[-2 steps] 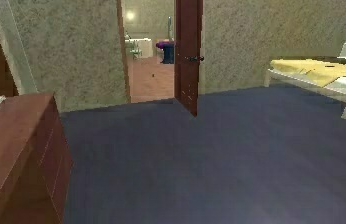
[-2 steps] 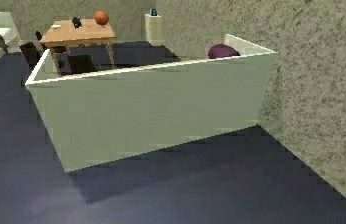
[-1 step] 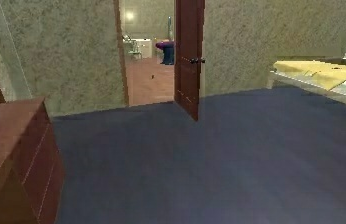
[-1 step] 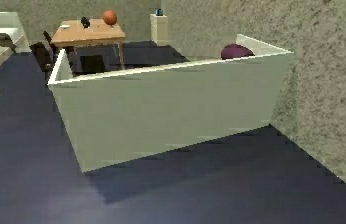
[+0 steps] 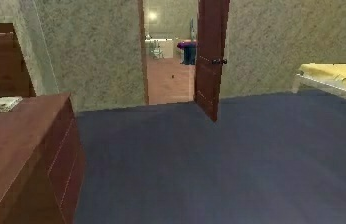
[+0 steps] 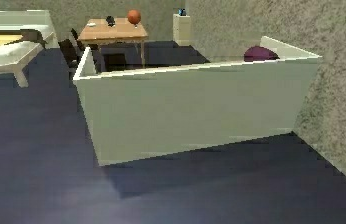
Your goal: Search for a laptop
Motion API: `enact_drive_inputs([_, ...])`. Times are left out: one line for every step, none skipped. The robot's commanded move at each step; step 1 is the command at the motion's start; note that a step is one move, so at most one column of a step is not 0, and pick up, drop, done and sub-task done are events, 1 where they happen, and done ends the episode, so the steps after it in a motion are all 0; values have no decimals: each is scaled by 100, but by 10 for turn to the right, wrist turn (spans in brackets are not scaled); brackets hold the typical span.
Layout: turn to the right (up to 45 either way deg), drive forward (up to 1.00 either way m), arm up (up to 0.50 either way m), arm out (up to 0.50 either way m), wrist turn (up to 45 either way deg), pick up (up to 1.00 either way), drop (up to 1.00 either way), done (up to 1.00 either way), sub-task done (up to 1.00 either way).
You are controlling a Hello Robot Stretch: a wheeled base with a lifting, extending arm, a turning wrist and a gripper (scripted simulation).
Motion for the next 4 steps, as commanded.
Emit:
enact_drive_inputs([0, 100, 0, 0, 0, 0, 0, 0, 0])
enact_drive_inputs([0, 100, 0, 0, 0, 0, 0, 0, 0])
enact_drive_inputs([-30, 0, 0, 0, 0, 0, 0, 0, 0])
enact_drive_inputs([0, 100, 0, 0, 0, 0, 0, 0, 0])
